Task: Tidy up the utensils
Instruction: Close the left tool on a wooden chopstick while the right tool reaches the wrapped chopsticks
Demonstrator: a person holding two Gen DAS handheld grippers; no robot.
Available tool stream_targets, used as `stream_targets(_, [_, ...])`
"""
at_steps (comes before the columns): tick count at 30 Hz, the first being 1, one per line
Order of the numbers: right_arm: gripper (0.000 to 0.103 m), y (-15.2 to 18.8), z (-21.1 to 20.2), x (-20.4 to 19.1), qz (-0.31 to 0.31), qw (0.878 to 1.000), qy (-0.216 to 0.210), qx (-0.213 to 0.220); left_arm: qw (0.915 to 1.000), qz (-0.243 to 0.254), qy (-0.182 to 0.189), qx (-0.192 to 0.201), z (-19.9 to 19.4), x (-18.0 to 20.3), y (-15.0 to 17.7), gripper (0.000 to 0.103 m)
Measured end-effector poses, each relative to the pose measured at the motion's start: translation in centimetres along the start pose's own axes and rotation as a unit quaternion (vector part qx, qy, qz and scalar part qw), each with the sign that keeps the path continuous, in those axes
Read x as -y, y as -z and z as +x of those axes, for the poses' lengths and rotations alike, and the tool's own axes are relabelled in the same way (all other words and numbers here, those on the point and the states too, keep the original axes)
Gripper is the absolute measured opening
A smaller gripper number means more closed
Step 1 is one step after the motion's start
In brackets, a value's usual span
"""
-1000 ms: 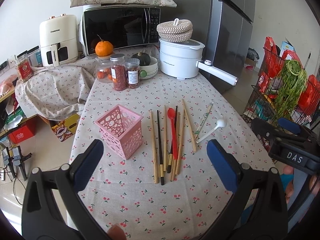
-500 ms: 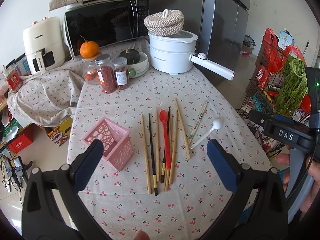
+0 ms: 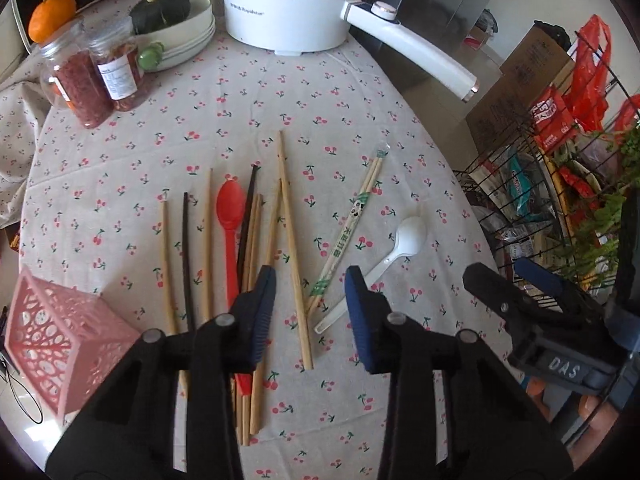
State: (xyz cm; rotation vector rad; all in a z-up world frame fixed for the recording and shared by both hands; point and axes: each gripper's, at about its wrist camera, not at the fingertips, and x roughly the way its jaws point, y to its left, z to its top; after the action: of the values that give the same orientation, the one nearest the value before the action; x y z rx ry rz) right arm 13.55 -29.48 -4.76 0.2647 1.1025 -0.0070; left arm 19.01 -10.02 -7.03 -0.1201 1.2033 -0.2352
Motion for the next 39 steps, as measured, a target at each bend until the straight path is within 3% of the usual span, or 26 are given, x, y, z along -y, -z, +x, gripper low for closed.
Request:
stream_targets(2, [0.103, -0.3, 0.9, -0.1, -0.011, 1.000, 0.007, -0.006, 0.9997, -0.013, -0.004, -0.018, 2.1, -0.3, -1.3, 0.023])
stream_targets(7, [0.103, -1.2, 2.7, 0.2, -0.010, 1.000, 0.004, -0.025, 0.9975, -0.034, -0.030, -0.055, 6.0, -1.1, -3.1, 0.014])
stream_targets(21, [0.103, -2.1, 4.4, 0.3, 0.004, 0.999, -0.005, -0.040, 0.9945, -0.049, -0.041, -0.084, 7.5, -1.2, -5.2, 0.011])
stream_targets(28, [0.103, -2.1, 4.4, -0.4, 0.002, 0.999, -0.007, -0.039, 0.9915, -0.033, -0.047, -0.117, 7.9, -0.1, -4.6, 0.010])
stream_targets(33, [0.103, -2.1, 4.9, -0.4, 0.006, 0.999, -0.010, -0.044, 0.9933, -0.019, -0.056, -0.099, 8.3, 0.1, -5.1, 0.008])
stream_targets(39, [0.103, -2.3, 5.8, -0.3, 0.014, 0.998, -0.025, -0.051, 0.9998, 0.010, -0.012, -0.011, 2.7, 1.1, -3.3, 0.008])
